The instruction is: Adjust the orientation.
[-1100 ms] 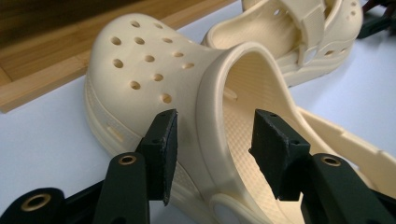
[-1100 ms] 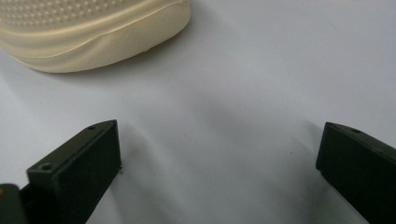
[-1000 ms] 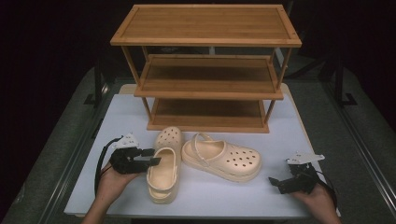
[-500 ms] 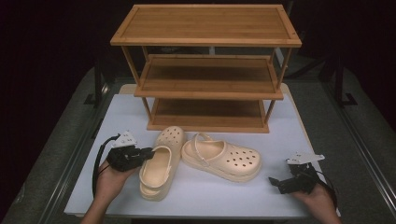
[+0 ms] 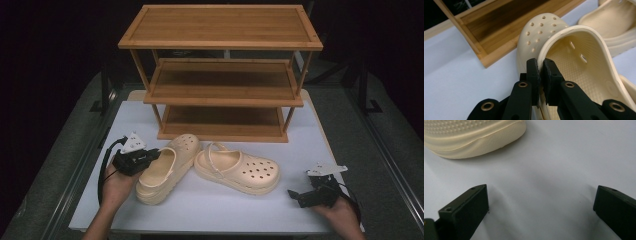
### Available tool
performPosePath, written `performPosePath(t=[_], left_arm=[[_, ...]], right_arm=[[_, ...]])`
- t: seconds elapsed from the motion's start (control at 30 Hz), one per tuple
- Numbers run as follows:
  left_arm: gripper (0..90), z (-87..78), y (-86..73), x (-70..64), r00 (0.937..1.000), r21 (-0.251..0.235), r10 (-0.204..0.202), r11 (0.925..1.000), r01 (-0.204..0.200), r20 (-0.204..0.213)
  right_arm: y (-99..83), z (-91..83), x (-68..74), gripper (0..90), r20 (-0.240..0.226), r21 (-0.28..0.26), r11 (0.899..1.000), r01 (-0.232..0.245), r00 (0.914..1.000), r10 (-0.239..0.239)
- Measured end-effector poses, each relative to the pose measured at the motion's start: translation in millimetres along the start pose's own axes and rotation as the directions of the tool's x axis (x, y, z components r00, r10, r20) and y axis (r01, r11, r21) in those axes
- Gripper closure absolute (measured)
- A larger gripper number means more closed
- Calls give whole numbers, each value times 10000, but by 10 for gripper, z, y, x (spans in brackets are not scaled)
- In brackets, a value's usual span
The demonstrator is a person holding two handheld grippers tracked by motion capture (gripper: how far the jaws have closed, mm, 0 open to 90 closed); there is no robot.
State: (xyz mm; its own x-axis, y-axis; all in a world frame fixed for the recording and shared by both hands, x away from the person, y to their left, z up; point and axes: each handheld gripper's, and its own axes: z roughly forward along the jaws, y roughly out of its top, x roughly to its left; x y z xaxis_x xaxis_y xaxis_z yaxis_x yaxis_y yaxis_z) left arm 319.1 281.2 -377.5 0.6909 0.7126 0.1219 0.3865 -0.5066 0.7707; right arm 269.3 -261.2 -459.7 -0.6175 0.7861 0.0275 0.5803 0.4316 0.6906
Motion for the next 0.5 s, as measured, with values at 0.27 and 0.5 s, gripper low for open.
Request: performPosePath(t=[0.27,0.5], left_arm=[[841,-43,-75,75,9999,-34,-119,9999,119,38],[838,-145,-203,96,9996,-16,-254,9997,254,111]], right_arm=[[0,0,0,0,2,-7,10000,10,10000,-10],[-1,0,-2,0,6,-12,10000,22,10000,-22]])
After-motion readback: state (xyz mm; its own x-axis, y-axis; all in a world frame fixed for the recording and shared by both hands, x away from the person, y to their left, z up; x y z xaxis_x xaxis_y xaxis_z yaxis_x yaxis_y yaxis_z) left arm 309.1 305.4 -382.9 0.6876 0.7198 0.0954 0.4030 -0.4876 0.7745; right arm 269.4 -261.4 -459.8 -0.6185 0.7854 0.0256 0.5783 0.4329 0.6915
